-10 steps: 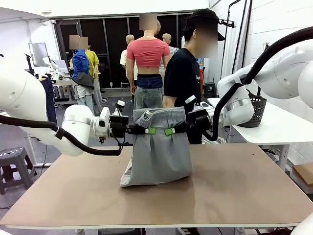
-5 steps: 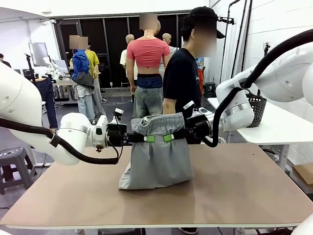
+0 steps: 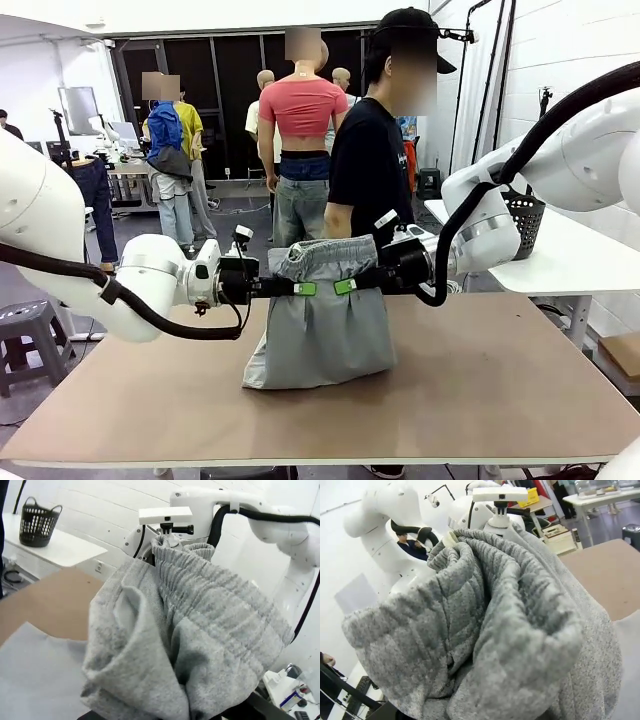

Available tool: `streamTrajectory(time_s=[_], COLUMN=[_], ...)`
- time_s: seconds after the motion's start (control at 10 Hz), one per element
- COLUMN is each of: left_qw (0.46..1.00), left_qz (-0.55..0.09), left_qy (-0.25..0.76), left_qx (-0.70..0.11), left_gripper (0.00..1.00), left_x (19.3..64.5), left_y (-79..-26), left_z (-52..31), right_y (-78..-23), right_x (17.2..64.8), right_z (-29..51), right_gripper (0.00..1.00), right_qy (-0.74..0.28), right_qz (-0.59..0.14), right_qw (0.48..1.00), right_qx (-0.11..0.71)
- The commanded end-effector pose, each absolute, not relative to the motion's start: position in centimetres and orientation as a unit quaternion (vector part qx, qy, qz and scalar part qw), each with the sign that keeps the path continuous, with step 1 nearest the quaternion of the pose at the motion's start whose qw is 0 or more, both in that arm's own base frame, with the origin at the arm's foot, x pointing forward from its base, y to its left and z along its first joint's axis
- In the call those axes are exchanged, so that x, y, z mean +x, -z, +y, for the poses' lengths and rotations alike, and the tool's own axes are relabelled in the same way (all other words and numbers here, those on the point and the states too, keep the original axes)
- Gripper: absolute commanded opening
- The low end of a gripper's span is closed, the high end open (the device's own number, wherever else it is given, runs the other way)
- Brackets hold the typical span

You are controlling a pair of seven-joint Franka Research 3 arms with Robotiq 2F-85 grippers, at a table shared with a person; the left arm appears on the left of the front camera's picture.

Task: Fold the training pants.
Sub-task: Fold the Training pants in half.

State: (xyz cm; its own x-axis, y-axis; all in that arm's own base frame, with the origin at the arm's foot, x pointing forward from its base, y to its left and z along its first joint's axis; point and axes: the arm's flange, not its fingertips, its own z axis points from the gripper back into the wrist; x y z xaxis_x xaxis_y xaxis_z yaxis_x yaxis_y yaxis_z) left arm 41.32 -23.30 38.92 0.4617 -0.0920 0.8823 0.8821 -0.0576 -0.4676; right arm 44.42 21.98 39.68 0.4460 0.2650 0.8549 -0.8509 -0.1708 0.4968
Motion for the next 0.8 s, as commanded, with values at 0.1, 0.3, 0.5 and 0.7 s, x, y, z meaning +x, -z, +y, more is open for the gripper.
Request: streamTrajectory(time_s=[0.1,0.3,0.5,0.7], left_qw=[0.646,0.663,0.681,0.701], left_qz=[-0.227,-0.190,-0.233,-0.214], left_qy=[0.340,0.296,0.276,0.242], left_qx=[-0.644,-0.660,-0.637,-0.635], left_gripper=[0.00,0.00,0.00,0.00], left_x=[38.1,38.8,42.4,45.8], left_y=[-37.8,-35.8,-33.4,-31.2], left_z=[-21.3,-20.8,-20.8,-20.5], right_y=[-36.7,-33.9,-32.6,-31.7], right_x=[42.0,42.7,45.2,48.5], right_z=[22.3,22.9,23.6,23.5], right_gripper=[0.00,0.00,0.00,0.00], right_qy=[-0.399,-0.363,-0.350,-0.329], right_qz=[-0.180,-0.155,-0.161,-0.170], right_qw=[0.611,0.622,0.636,0.656], right_qx=[0.660,0.677,0.668,0.658])
